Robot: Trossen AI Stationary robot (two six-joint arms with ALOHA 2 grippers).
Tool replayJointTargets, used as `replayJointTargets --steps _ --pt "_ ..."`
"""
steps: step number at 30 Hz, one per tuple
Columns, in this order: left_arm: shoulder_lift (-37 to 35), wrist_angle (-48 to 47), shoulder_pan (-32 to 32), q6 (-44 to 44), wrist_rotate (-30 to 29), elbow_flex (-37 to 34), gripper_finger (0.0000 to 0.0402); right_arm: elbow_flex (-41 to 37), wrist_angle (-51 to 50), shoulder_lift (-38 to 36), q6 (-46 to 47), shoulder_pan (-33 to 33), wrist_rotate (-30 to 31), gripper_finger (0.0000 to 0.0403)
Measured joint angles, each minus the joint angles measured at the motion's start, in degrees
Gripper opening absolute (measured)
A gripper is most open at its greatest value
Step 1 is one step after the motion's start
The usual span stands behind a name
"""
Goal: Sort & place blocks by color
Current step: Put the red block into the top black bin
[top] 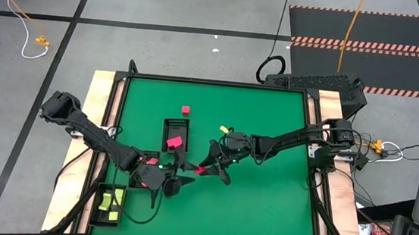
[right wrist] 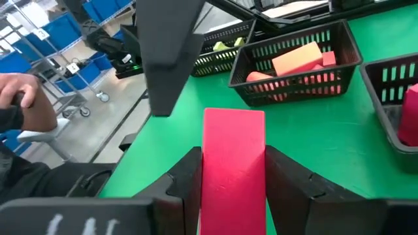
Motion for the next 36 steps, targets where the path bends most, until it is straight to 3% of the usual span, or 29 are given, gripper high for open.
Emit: replayJointTargets --steps 11,18,22,27,29,36 --pt "1.0 0.6 2.0 -0.9 7.1 0.0 0.0236 0.0 7.2 0.0 3.0 0.4 -2.8 0.0118" --pt "4.9 5.9 3.7 1.9 7.5 -0.1 0.0233 0.0 8.0 -0.1 3.7 1.2 -2.8 0.0118" --pt "5.6 7.3 4.2 5.0 7.4 0.0 0.0183 0.0 7.8 -0.1 4.4 1.2 -2.7 0.0118" --pt "5.2 7.4 4.1 6.2 7.4 0.0 0.0053 0.0 7.8 -0.1 5.0 1.3 -2.9 0.0118" --pt "5.2 7.7 4.1 6.0 7.1 0.0 0.0054 0.0 8.0 -0.1 5.0 1.3 -2.8 0.0121" --pt "4.6 6.7 3.5 0.1 -1.0 0.0 0.0054 0.0 7.6 -0.1 4.4 1.1 -2.1 0.0246"
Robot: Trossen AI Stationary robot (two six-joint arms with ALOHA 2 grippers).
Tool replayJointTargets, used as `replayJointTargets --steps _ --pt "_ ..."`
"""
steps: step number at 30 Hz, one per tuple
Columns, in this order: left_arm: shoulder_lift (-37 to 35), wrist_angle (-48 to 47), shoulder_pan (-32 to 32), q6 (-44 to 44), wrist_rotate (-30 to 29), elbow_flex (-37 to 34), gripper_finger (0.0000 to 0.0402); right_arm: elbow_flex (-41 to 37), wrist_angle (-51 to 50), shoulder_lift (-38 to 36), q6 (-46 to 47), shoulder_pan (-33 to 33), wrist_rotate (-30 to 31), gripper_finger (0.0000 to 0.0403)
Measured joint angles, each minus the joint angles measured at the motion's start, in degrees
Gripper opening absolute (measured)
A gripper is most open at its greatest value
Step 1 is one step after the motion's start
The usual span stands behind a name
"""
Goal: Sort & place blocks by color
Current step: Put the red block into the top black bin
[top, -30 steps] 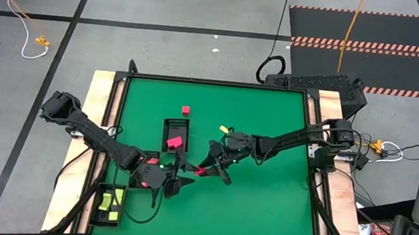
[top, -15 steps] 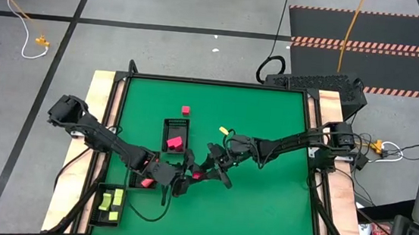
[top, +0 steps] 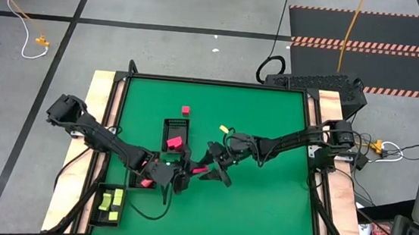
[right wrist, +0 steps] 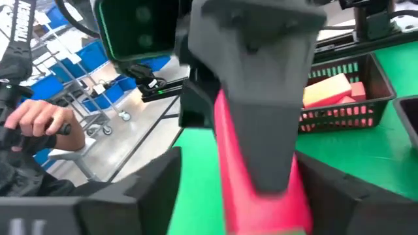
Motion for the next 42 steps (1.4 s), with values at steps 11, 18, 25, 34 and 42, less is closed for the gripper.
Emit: replayJointTargets --steps 11,18,25,34,42 --pt "-12.8 -22.3 0.2 -28.7 -3.6 0.0 0.0054 0.0 -3.9 0.0 0.0 -0.8 -0.2 0.0308" --pt "-17.7 -47.1 5.9 -60.3 -8.9 0.0 0.0054 0.0 -4.2 0.0 0.5 -1.0 1.1 0.0303" --pt "-15.9 -51.0 11.9 -70.7 -4.9 0.0 0.0059 0.0 -4.2 0.0 1.4 -1.0 3.0 0.0302" --pt "-13.0 -50.3 12.7 -70.6 -5.0 0.0 0.0195 0.0 -4.3 0.0 1.6 -1.0 2.9 0.0302" --pt "-13.4 -47.9 14.3 -71.6 -7.4 0.0 0.0263 0.0 -4.3 0.0 2.5 -1.0 2.8 0.0302"
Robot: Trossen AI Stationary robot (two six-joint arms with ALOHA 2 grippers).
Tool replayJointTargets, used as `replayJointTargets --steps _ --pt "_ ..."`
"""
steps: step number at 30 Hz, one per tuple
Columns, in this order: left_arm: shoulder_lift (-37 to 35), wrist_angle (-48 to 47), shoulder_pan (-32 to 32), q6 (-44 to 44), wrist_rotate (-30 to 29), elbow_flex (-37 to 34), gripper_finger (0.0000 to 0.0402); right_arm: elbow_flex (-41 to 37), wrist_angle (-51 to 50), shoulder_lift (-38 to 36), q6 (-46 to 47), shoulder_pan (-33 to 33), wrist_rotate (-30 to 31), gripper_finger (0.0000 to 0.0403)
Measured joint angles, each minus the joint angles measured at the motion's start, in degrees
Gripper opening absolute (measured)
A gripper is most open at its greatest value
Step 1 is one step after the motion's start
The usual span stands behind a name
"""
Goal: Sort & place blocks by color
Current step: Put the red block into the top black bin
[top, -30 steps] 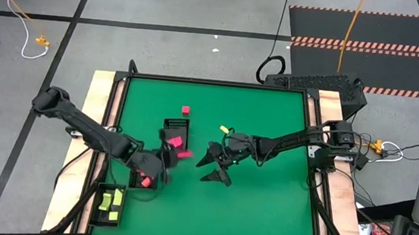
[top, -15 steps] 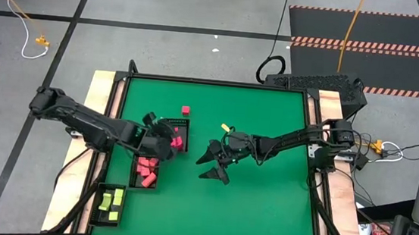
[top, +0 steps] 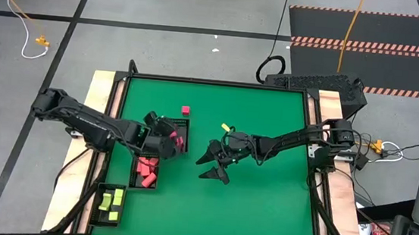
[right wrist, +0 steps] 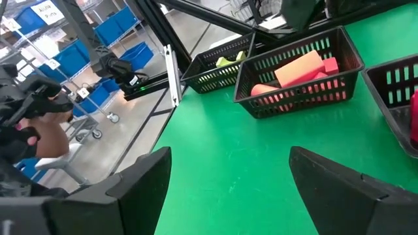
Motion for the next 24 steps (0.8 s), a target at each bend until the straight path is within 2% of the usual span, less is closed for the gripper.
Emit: replayJointTargets --steps 3,5,9,12,16,20,24 --pt "0.0 6.6 2.8 1.5 -1.3 0.0 0.0271 0.0 0.0 0.0 0.6 0.0 -0.2 0.0302" --pt "0.0 11.5 6.4 4.2 -0.1 0.5 0.0272 0.0 0.0 0.0 0.6 0.0 -0.4 0.0302" --pt "0.7 12.5 16.5 9.2 11.7 5.2 0.0273 0.0 0.0 0.0 0.6 0.0 -4.3 0.0302" --pt "3.0 7.0 25.4 12.9 21.8 9.4 0.0273 0.0 0.0 0.0 0.6 0.0 -9.6 0.0302" --pt "7.1 -2.3 36.5 11.7 34.4 15.6 0.0273 0.0 -1.2 0.0 0.7 0.0 -18.4 0.0302" --pt "12.3 -8.6 42.1 12.0 37.7 20.5 0.0273 0.0 -4.4 0.0 0.0 0.0 -24.2 0.0302" --pt "17.3 -9.3 42.1 12.3 38.6 24.2 0.0267 0.0 -7.9 0.0 -2.7 -0.4 -24.3 0.0302"
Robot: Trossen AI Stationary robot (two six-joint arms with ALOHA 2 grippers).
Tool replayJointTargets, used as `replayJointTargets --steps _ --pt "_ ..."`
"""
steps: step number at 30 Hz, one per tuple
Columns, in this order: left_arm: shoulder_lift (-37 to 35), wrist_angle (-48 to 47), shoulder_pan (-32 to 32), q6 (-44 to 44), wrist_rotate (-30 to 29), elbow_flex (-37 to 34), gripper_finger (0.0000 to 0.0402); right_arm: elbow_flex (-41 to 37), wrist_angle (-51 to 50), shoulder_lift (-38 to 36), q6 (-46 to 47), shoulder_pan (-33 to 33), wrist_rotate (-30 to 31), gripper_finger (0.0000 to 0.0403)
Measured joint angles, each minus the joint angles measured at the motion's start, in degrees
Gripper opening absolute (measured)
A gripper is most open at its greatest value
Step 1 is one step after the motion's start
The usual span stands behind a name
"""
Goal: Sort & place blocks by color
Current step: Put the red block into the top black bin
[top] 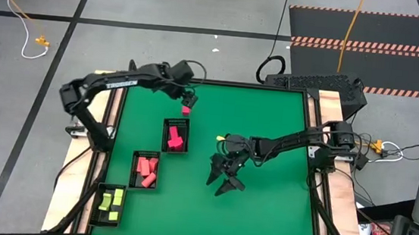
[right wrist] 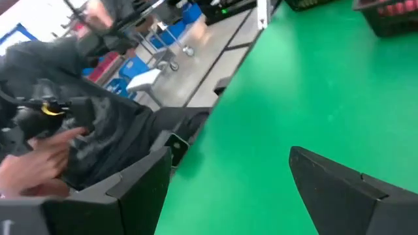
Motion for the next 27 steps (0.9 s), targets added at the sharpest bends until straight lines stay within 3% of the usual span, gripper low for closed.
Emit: replayJointTargets --steps 5,13,27 --pt "8.0 -3.1 -2.6 0.2 -0.1 6.4 0.0241 0.0 -2.2 0.0 -1.8 -1.2 0.0 0.0302" --pt "16.1 -18.4 -2.8 -2.5 -7.3 15.9 0.0222 0.0 -3.8 0.0 -1.8 -1.4 0.0 0.0302" --pt "16.3 -16.4 -1.7 -12.3 -5.7 14.8 0.0326 0.0 -4.2 0.0 -1.2 -0.4 0.0 0.0302"
